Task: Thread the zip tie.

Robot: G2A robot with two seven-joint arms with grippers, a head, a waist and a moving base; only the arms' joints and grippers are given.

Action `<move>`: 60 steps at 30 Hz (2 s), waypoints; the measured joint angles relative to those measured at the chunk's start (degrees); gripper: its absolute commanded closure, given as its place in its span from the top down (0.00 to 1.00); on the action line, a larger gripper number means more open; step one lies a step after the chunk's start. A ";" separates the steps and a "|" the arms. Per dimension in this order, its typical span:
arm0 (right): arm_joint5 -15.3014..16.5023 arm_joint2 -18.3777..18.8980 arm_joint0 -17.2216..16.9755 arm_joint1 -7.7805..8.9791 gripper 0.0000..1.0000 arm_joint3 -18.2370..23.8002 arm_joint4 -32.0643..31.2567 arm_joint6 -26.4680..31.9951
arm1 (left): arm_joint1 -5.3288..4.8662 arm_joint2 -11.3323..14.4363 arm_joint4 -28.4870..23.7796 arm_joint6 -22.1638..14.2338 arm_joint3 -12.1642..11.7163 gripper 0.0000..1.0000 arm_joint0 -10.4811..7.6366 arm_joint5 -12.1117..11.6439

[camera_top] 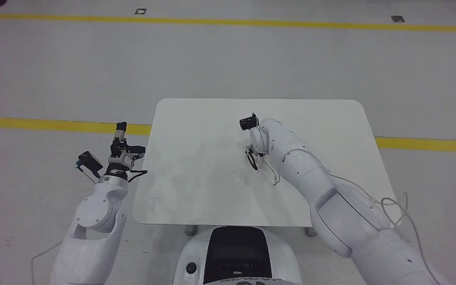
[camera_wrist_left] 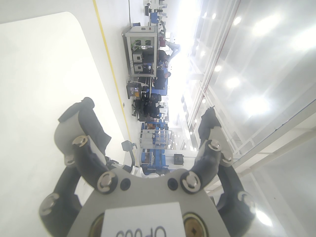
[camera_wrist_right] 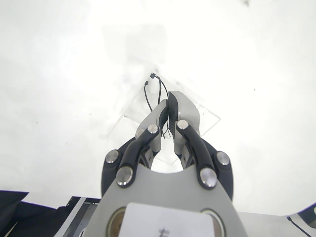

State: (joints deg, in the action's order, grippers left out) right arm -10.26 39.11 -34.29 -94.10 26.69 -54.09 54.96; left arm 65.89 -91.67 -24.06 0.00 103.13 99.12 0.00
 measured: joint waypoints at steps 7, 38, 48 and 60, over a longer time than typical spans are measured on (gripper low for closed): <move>-2.04 1.28 -2.54 1.80 0.00 6.26 -3.13 1.78 | 0.00 0.00 0.00 0.00 0.00 1.00 0.00 0.00; -3.26 8.34 -17.80 8.87 0.00 37.13 -22.00 12.96 | 0.00 0.00 0.00 0.00 0.00 1.00 0.00 0.00; -4.33 6.58 -14.57 6.70 0.00 32.17 -20.11 11.60 | 0.00 0.00 0.00 0.00 0.00 1.00 0.00 0.00; -4.22 4.14 -10.09 3.58 0.00 23.09 -17.38 10.51 | 0.00 0.00 0.00 0.00 0.00 1.00 0.00 0.00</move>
State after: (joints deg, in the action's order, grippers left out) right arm -14.48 43.25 -44.38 -90.52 49.77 -71.47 65.48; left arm 65.89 -91.67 -24.06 0.00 103.13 99.12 0.00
